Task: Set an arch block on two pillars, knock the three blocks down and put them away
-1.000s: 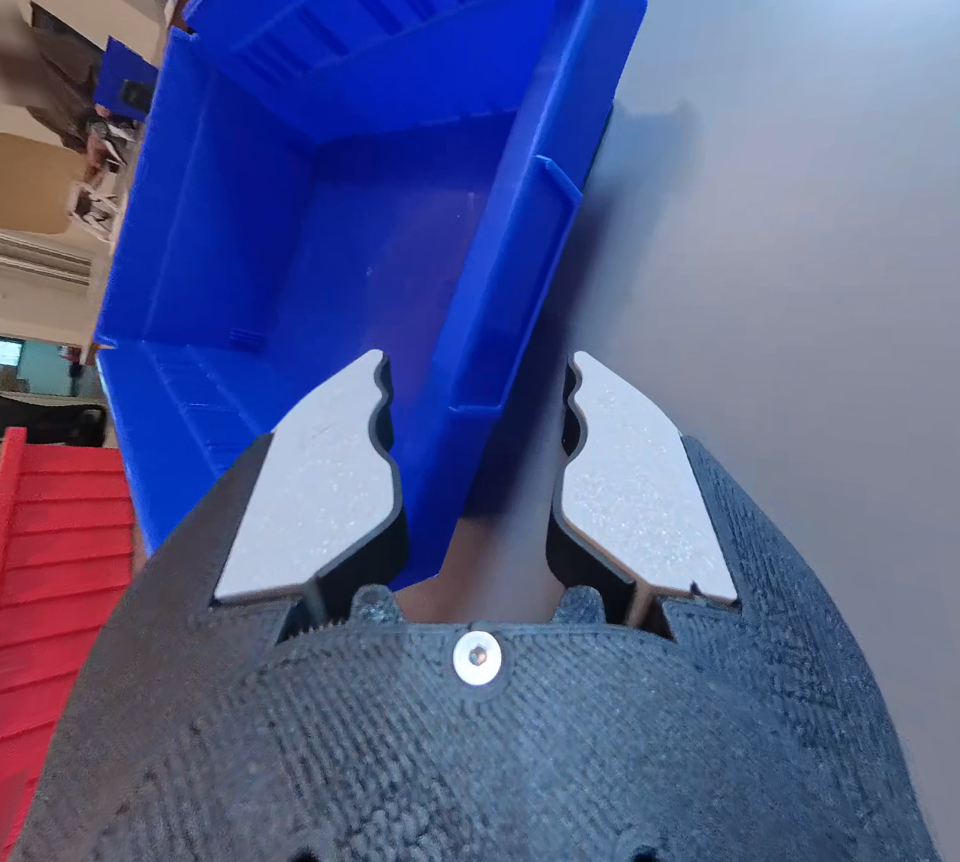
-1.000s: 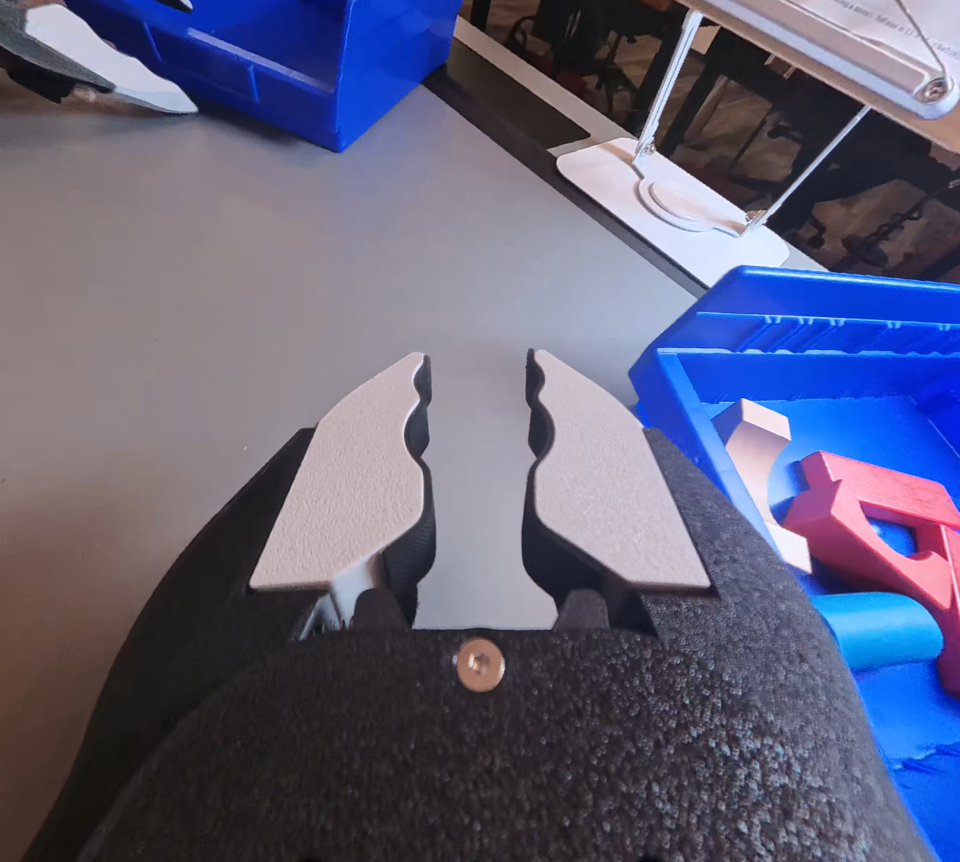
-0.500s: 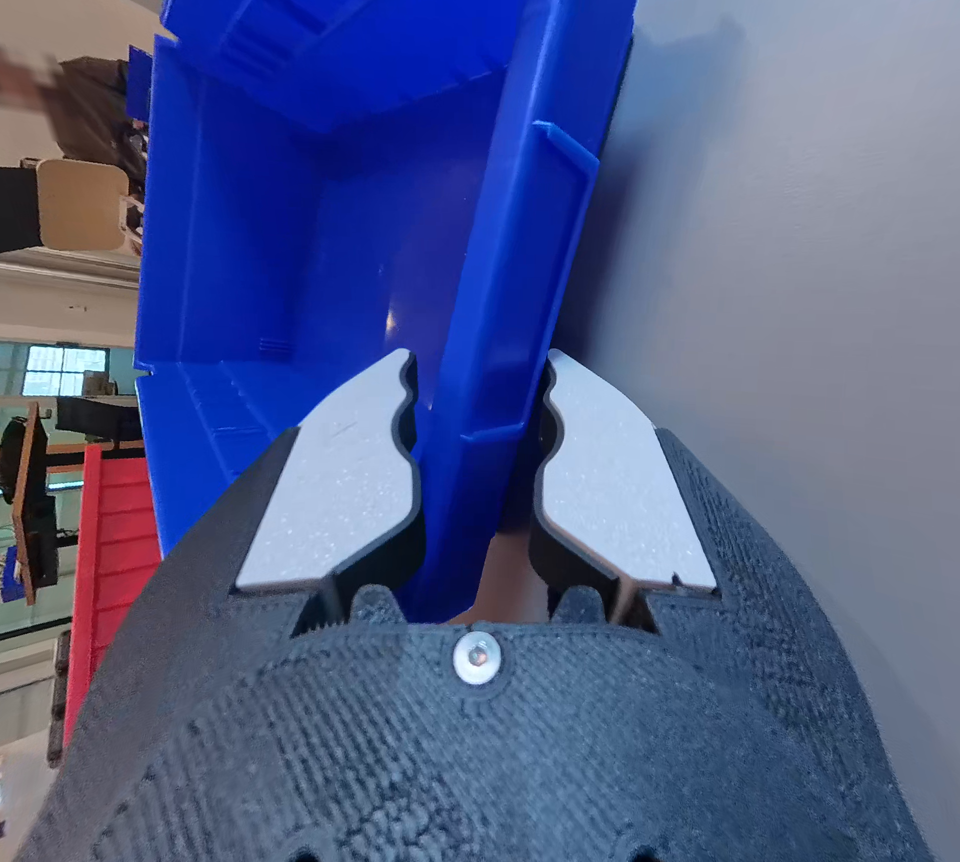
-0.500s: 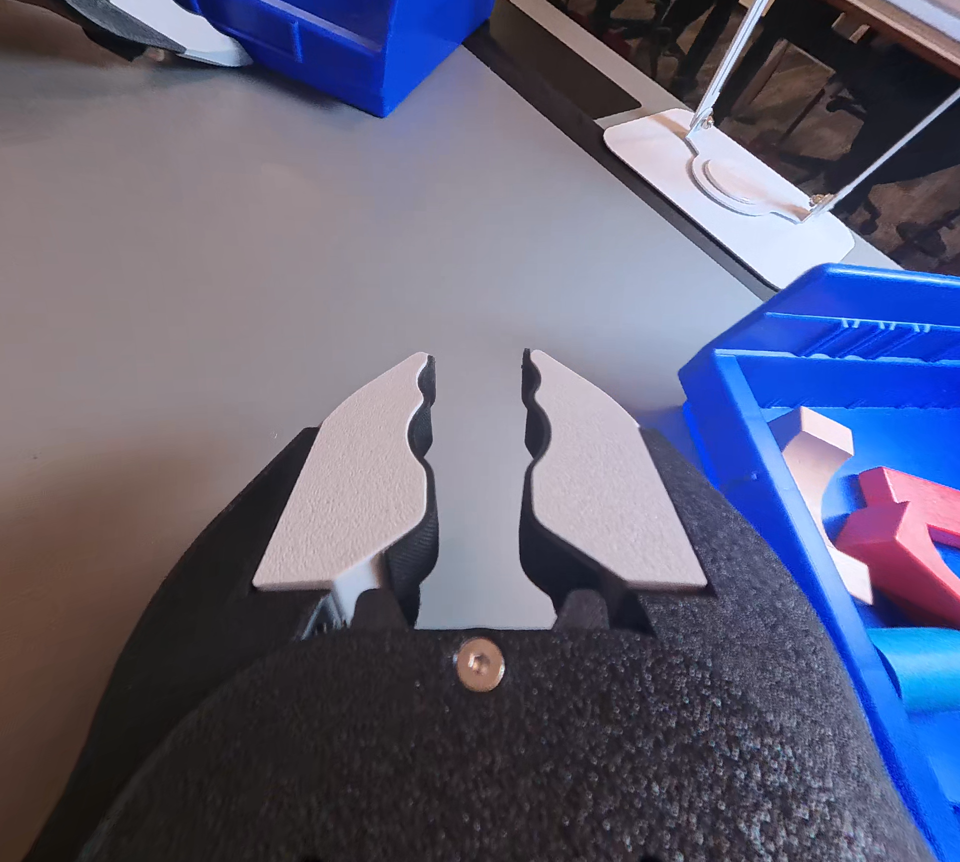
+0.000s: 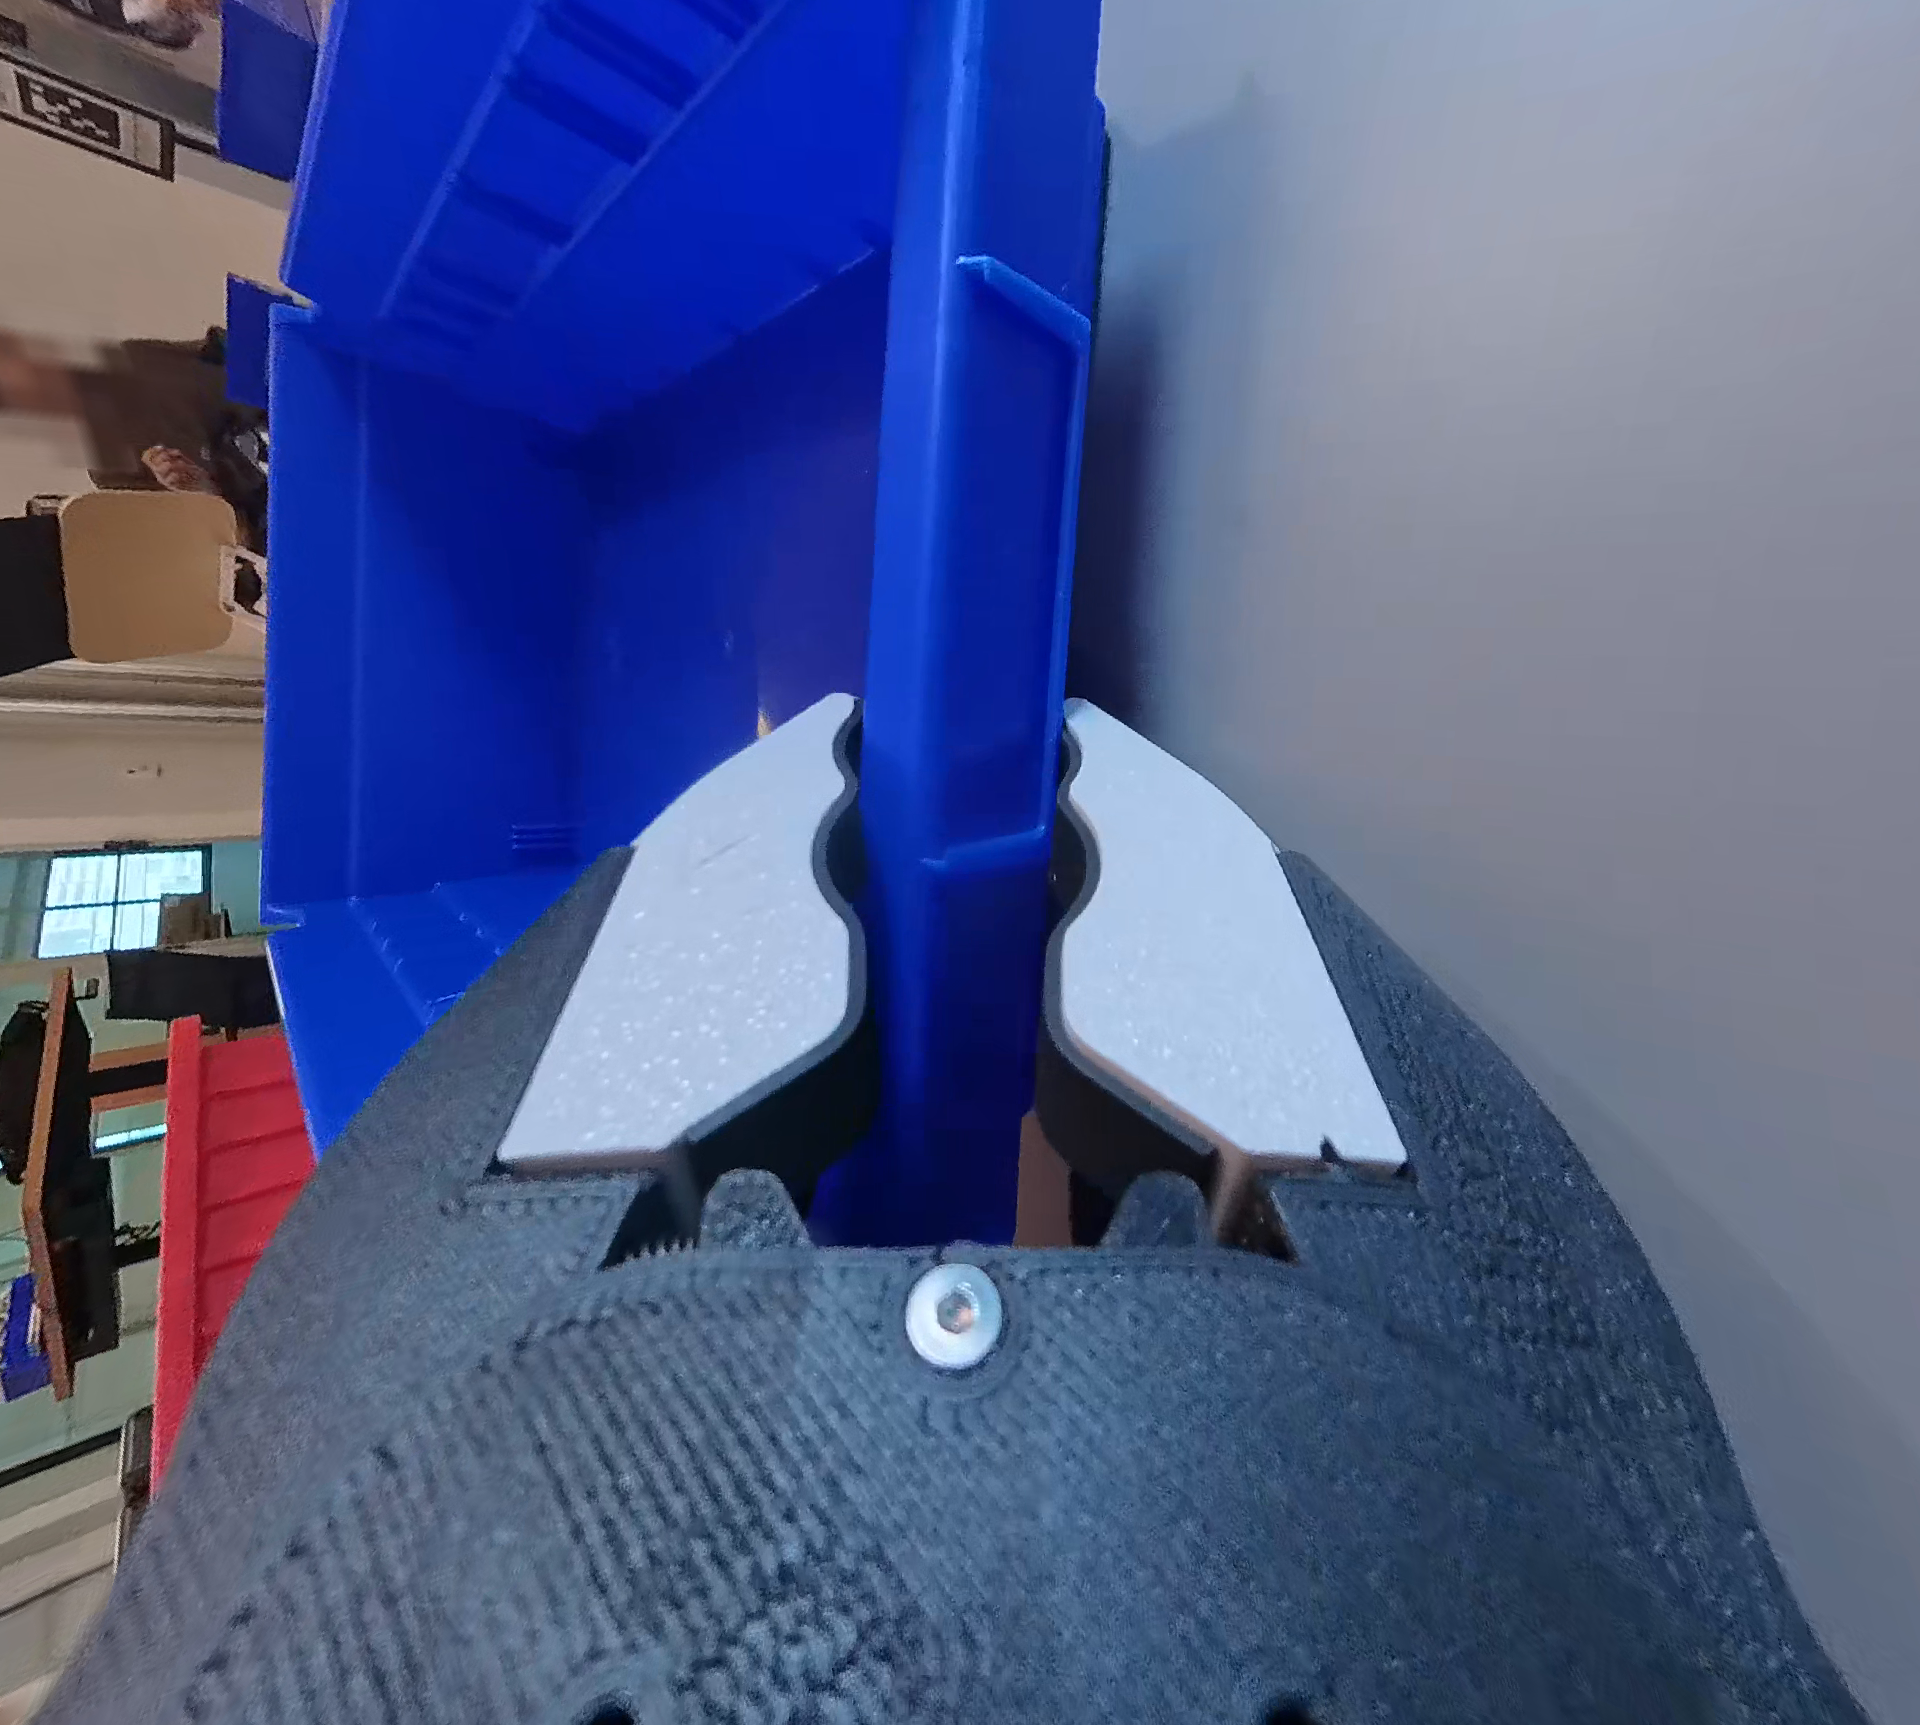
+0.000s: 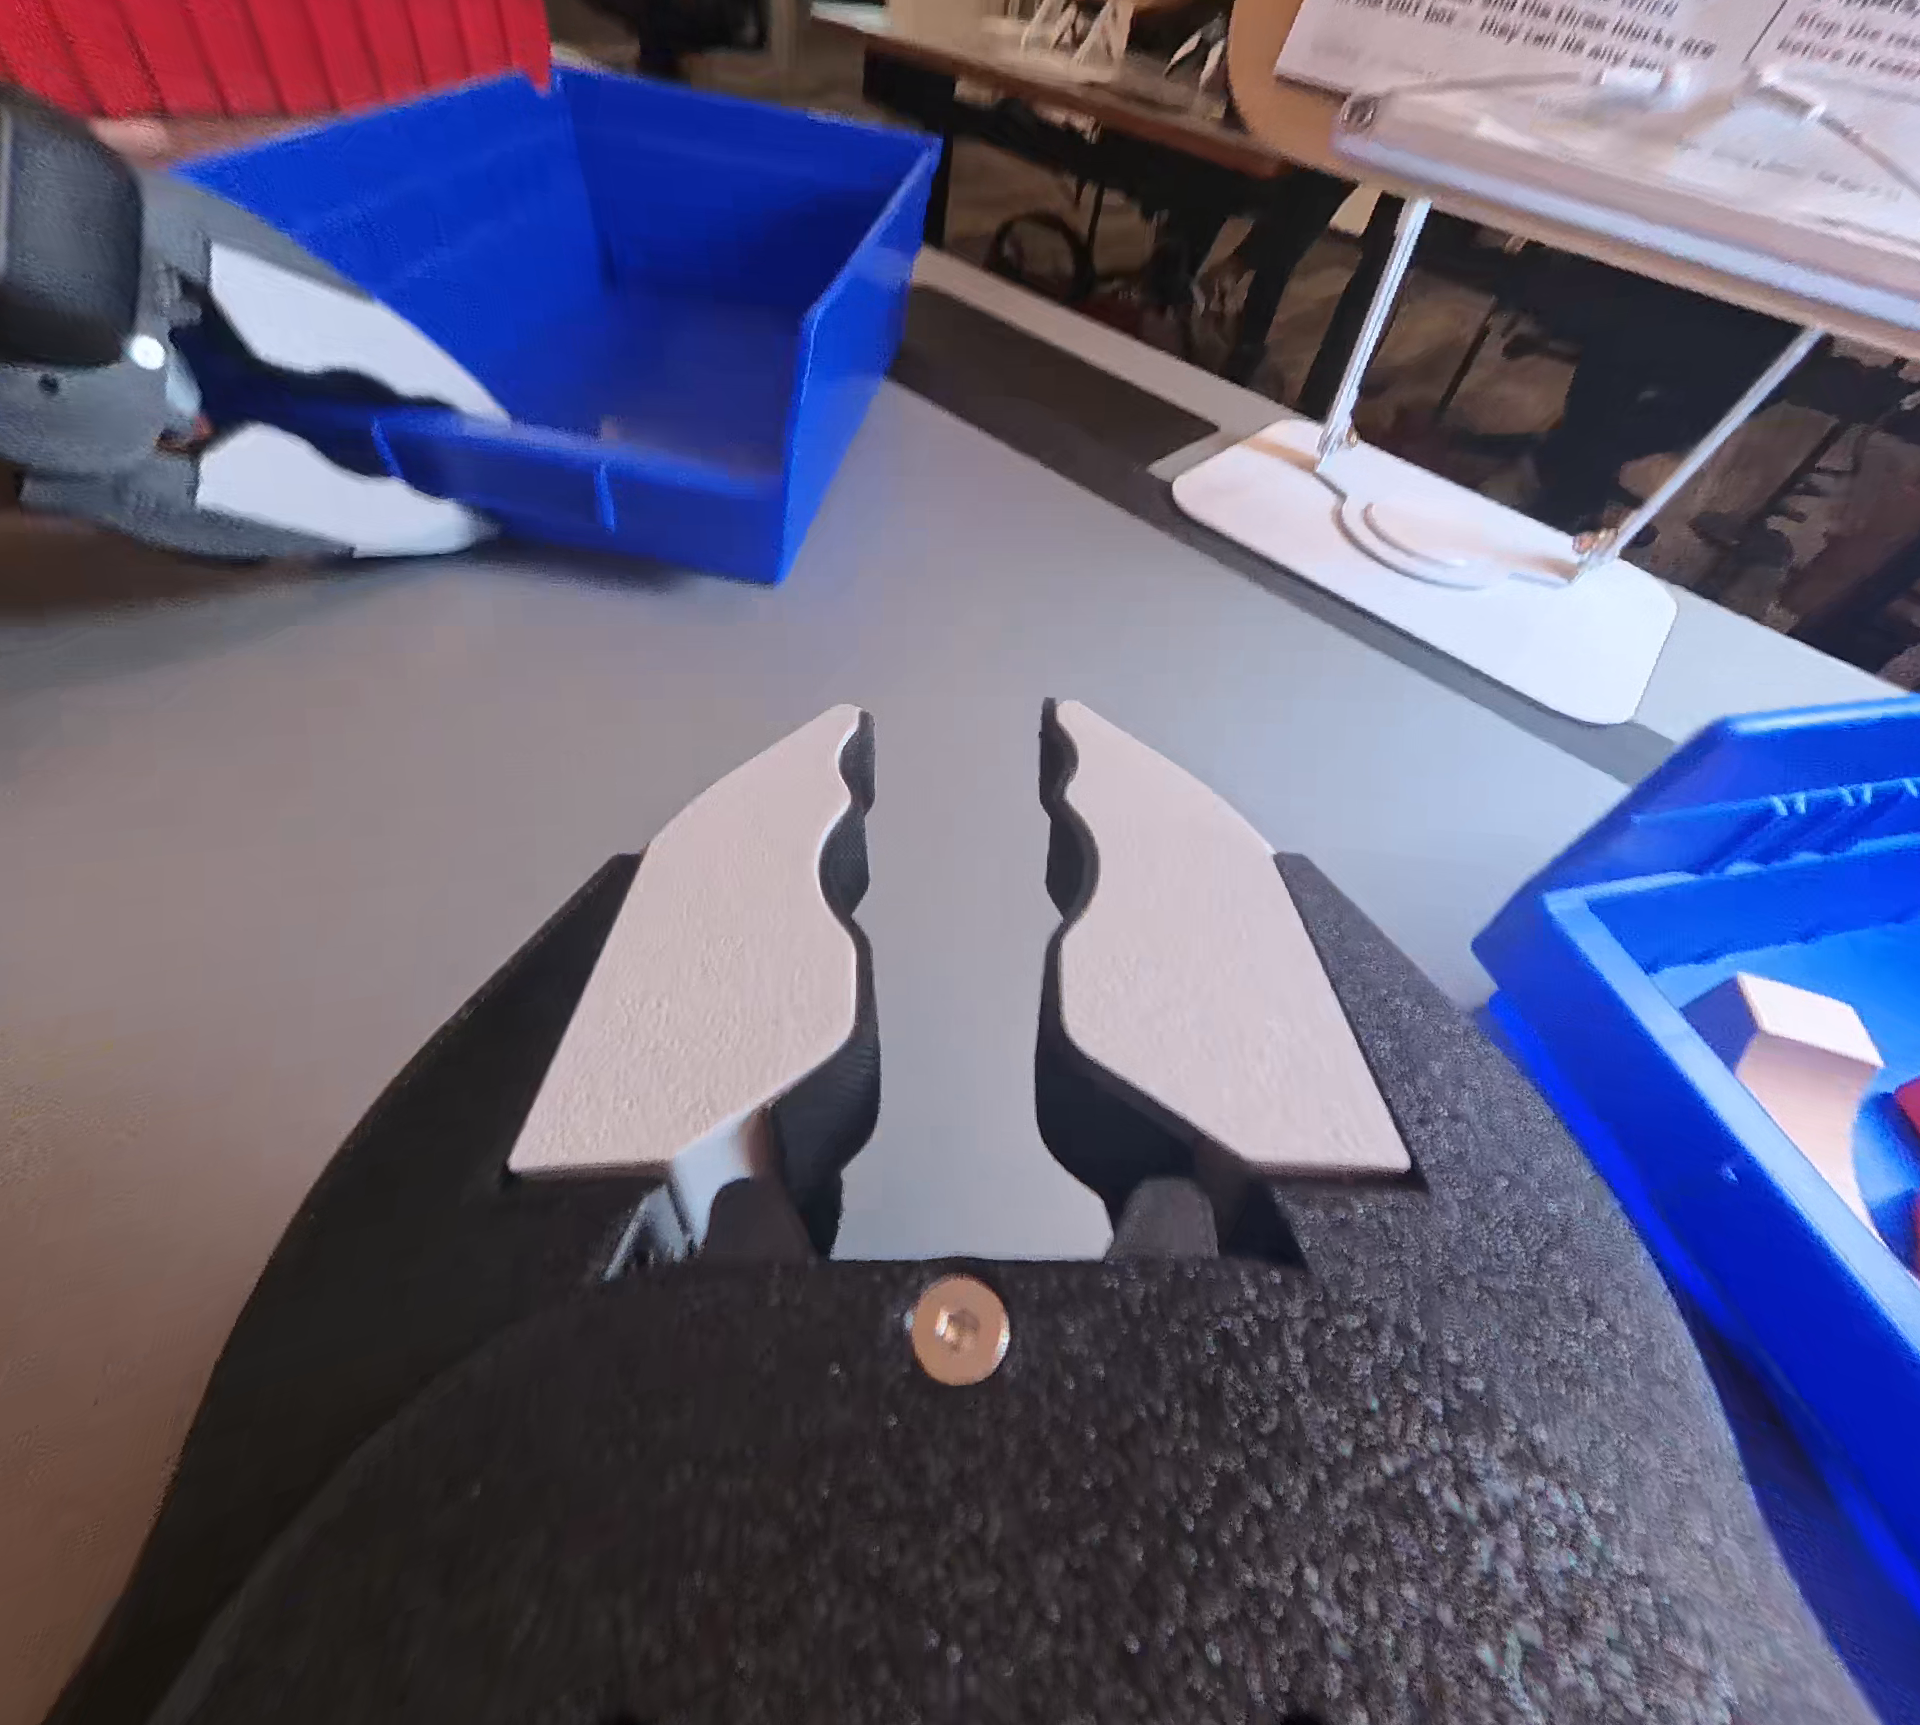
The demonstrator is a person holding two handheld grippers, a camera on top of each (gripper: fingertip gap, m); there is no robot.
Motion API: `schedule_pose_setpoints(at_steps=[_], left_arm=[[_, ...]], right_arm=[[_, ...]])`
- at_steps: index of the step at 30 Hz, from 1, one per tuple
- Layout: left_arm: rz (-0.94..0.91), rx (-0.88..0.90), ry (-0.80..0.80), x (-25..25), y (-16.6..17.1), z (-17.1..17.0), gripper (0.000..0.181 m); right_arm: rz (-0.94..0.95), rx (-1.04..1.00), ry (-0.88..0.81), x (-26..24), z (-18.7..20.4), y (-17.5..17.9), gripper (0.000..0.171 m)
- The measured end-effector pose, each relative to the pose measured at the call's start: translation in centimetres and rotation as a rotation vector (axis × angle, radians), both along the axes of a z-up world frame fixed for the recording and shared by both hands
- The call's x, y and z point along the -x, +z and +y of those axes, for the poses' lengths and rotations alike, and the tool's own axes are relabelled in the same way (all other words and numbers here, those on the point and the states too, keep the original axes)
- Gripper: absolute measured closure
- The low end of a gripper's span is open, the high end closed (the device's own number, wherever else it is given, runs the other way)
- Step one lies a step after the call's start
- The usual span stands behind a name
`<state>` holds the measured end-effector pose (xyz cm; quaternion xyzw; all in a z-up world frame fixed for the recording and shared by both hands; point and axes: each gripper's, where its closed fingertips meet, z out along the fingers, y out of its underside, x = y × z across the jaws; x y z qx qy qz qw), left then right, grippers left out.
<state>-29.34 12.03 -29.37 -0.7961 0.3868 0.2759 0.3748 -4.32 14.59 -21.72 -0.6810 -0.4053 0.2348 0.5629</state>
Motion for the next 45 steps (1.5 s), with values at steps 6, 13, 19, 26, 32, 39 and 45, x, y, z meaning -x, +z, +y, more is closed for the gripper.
schedule_pose_setpoints(at_steps=[6, 13, 19, 26, 32, 39, 45], left_arm=[[0.005, -0.021, -0.099, -2.8, 0.1, -0.4, 0.148], [0.032, -0.063, -0.292, -6.8, 0.2, -1.2, 0.148], [0.044, -0.062, -0.413, -10.1, 0.2, -2.5, 0.149], [0.032, -0.076, -0.559, -14.2, 0.2, -4.1, 0.148], [0.047, -0.113, -0.626, -15.7, 0.2, -4.6, 0.147], [0.053, -0.143, -0.636, -16.7, 0.3, -3.8, 0.146], [0.050, -0.161, -0.692, -17.7, 0.3, -1.5, 0.145]], right_arm=[[0.154, 0.033, -0.061, 1.6, 2.8, 0.8, 0.140], [0.183, -0.011, -0.108, 1.4, 4.5, 1.9, 0.139], [0.137, -0.092, -0.131, 0.1, 5.0, 2.5, 0.139], [0.103, -0.126, -0.180, -4.6, 5.9, 3.7, 0.139], [0.044, -0.282, -0.429, -13.4, 7.4, 8.8, 0.122], [0.051, -0.003, -0.739, -25.6, 9.5, 4.0, 0.095], [0.014, 0.254, -0.715, -26.8, 11.4, -3.3, 0.125]])
